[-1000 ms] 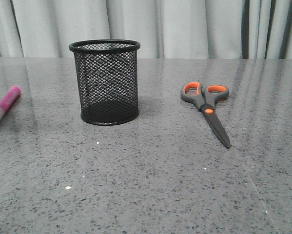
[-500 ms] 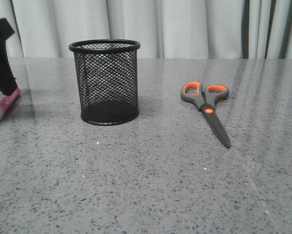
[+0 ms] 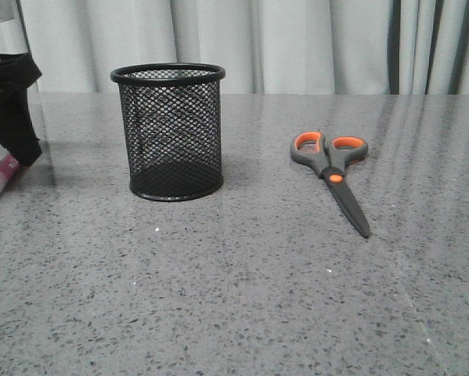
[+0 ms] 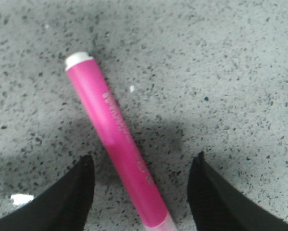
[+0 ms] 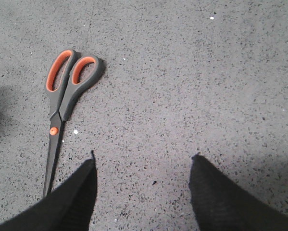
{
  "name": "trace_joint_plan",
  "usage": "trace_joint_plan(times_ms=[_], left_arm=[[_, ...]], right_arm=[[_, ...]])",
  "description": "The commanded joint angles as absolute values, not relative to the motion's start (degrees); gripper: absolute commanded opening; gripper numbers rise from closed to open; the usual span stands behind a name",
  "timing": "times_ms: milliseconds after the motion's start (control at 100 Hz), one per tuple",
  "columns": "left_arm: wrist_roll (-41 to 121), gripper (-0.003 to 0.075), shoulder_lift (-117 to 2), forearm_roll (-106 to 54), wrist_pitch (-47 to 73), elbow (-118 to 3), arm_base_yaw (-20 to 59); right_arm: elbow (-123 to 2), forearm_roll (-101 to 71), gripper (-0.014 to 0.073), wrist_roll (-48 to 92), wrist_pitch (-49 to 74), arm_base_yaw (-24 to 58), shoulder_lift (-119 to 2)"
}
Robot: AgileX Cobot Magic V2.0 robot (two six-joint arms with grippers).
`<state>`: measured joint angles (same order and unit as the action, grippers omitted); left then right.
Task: Put pen and scissors into bin
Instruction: 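Close the left gripper on the pink highlighter and lift it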
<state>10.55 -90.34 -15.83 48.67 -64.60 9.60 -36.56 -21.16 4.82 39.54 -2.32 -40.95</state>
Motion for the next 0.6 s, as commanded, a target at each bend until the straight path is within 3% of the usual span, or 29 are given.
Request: trace_joint_plan(times_ms=[0, 450, 520, 590], left_arm=[[10.42, 0.0385, -88.40, -15.83, 46.69, -66.40, 10.19], [9.87, 0.0382, -90.74, -15.48, 48.24, -66.40, 10.19], [9.87, 0.0323, -90.74, -15.48, 48.36, -66.40, 10.19], [9.87, 0.0195, -90.74, -15.48, 49.04, -66.40, 10.19]], right_arm=[[-38.51, -21.61, 0.0381, 5.28, 36.73, -2.25, -41.19], [-38.51, -21.61, 0.0381, 5.28, 37.54, -2.25, -41.19], [-38.51, -21.61, 0.0381, 5.28, 37.79, -2.25, -41.19], [-38.51, -21.61, 0.0381, 5.28, 37.90, -2.25, -41.19]])
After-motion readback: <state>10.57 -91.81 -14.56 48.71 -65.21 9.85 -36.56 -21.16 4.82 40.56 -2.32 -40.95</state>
